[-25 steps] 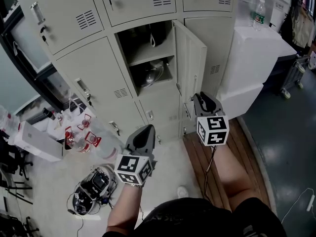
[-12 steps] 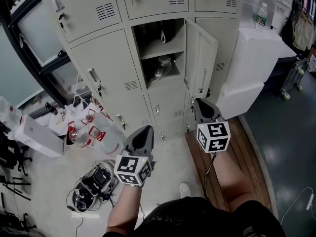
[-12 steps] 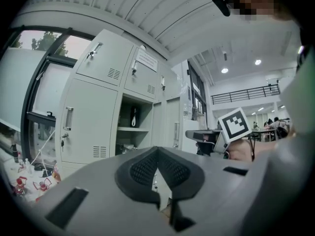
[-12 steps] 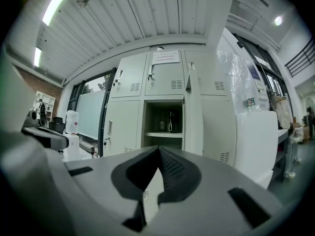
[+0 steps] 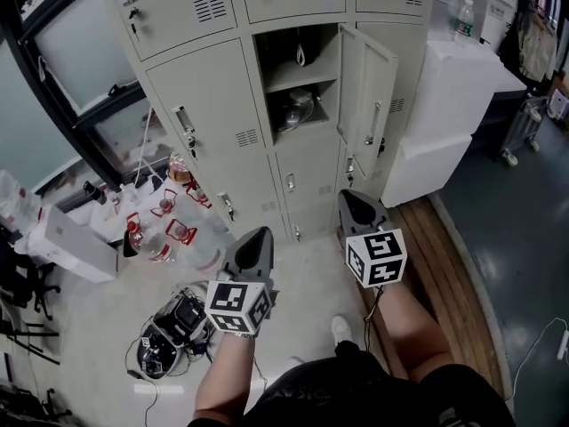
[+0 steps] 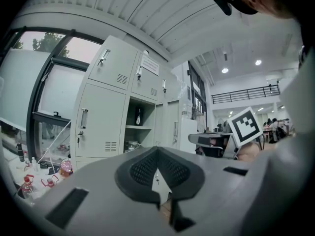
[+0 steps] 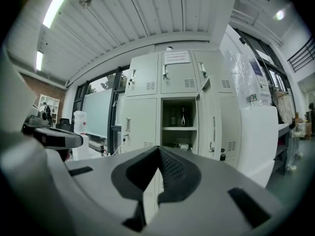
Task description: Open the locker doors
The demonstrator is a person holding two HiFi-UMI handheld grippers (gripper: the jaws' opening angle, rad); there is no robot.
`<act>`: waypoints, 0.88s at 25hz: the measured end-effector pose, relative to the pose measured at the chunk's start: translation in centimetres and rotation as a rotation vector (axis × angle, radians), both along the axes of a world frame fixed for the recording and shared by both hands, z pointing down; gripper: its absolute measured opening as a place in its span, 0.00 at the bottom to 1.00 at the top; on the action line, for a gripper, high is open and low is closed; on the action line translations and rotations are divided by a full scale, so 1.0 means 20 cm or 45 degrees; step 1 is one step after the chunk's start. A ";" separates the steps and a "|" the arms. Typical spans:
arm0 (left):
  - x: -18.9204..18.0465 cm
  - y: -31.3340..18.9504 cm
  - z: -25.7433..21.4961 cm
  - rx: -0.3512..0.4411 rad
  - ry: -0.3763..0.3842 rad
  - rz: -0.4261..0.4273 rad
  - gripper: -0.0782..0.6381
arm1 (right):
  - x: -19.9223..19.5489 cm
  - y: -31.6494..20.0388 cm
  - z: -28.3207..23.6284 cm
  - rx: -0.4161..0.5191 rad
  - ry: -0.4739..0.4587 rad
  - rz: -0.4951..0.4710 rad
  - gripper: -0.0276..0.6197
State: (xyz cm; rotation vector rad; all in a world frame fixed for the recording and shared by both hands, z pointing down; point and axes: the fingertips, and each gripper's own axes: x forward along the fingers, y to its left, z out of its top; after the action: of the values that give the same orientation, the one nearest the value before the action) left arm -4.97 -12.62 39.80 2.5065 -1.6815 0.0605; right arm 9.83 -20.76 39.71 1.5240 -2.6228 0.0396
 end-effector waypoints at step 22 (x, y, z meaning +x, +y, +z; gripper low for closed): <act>-0.11 0.31 -0.03 0.013 -0.002 0.011 0.11 | -0.13 0.40 -0.03 0.008 -0.013 -0.009 0.04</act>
State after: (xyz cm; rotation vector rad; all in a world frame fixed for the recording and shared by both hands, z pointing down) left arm -7.20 -6.34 39.22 2.5221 -1.6758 0.0543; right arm 7.24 -12.85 39.12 1.5210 -2.6384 0.0386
